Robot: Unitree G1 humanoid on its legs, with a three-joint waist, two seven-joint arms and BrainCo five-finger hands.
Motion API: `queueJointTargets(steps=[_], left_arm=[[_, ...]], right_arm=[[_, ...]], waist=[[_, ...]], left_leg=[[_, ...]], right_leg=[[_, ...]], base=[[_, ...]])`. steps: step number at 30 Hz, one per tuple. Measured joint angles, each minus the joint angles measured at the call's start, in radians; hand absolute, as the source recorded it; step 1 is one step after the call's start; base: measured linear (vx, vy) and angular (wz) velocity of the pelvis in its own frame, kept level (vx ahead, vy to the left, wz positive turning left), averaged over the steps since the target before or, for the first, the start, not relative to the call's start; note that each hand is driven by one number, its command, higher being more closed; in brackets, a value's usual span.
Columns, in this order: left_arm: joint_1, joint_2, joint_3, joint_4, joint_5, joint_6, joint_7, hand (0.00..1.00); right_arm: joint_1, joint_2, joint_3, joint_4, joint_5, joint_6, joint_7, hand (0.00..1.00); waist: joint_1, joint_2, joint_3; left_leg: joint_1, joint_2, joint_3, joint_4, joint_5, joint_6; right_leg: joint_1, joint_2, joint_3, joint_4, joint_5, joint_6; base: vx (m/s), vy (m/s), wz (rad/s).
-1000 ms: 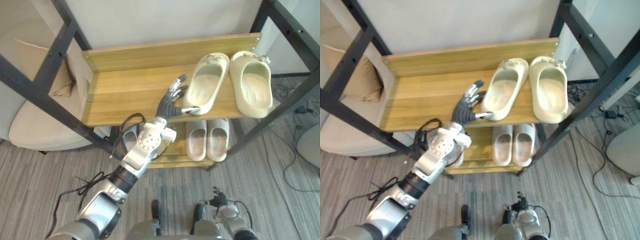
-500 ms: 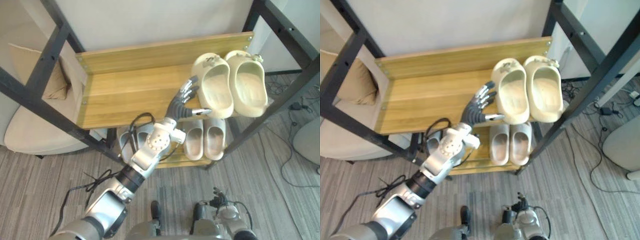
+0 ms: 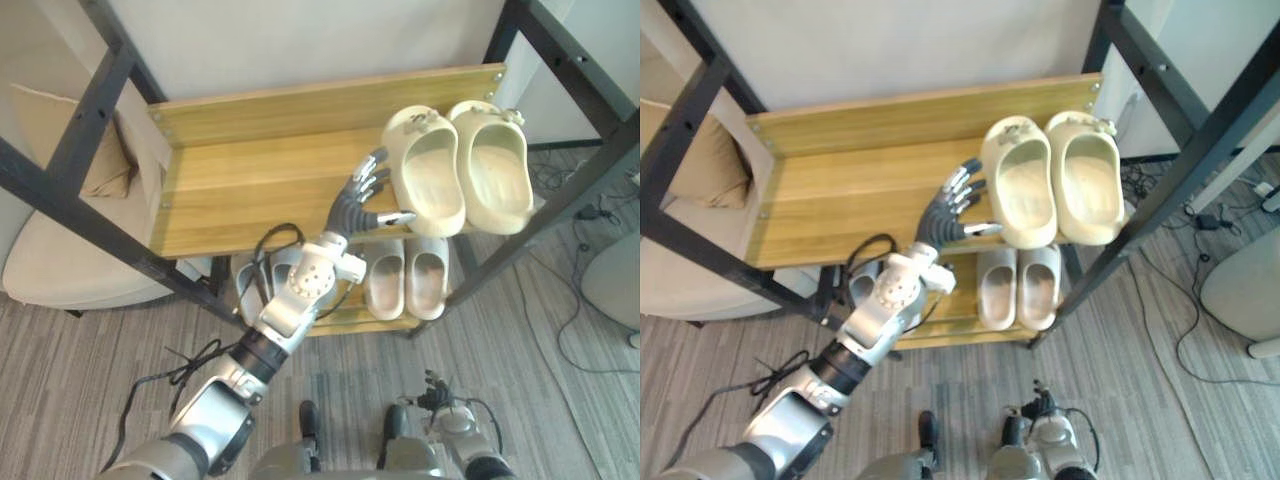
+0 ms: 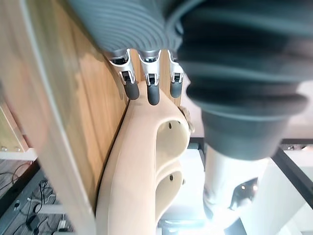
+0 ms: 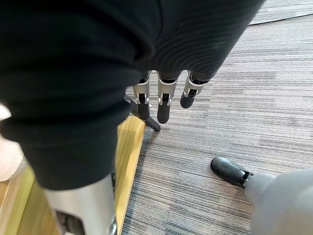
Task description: Organize the slippers on the shoe rack
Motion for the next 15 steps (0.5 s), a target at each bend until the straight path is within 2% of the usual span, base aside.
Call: queueJointTargets(steps=[4,8,15], left_arm=[[0.01,0.015,0.047,-0.014,-0.001,0.0,0.003,0.0],[0.024,0.051,0.072,-0.124,-0.004,-0.001,0.003,0.0],[0.078,0.056,0.088,-0.288,-0.041,-0.02,0.0,0.0]], right_arm=[[0.014,0.012,0.001,0.005,0.0,-0.002,0.001,0.0],[0.028,0.01,0.0,0.006,0.0,-0.002,0.003,0.0],[0.05,0.007,0.001,0.007,0.001,-0.002,0.006,0.0]], waist=[[0.001,0.0,0.0],[0.022,0.001,-0.001],[0.05,0.003,-0.006]], left_leg=[[0.0,0.0,-0.014,0.0,0.0,0.0],[-0.003,0.0,-0.02,0.0,0.0,0.0],[-0.004,-0.002,-0.036,0.0,0.001,-0.001]], right_leg=[[0.007,-0.003,-0.008,0.0,-0.001,0.0],[0.007,-0.002,-0.01,0.002,-0.004,-0.001],[0.015,-0.002,-0.022,0.007,-0.009,-0.001]], base=[[0.0,0.0,0.08],[0.0,0.004,0.04],[0.02,0.011,0.06]])
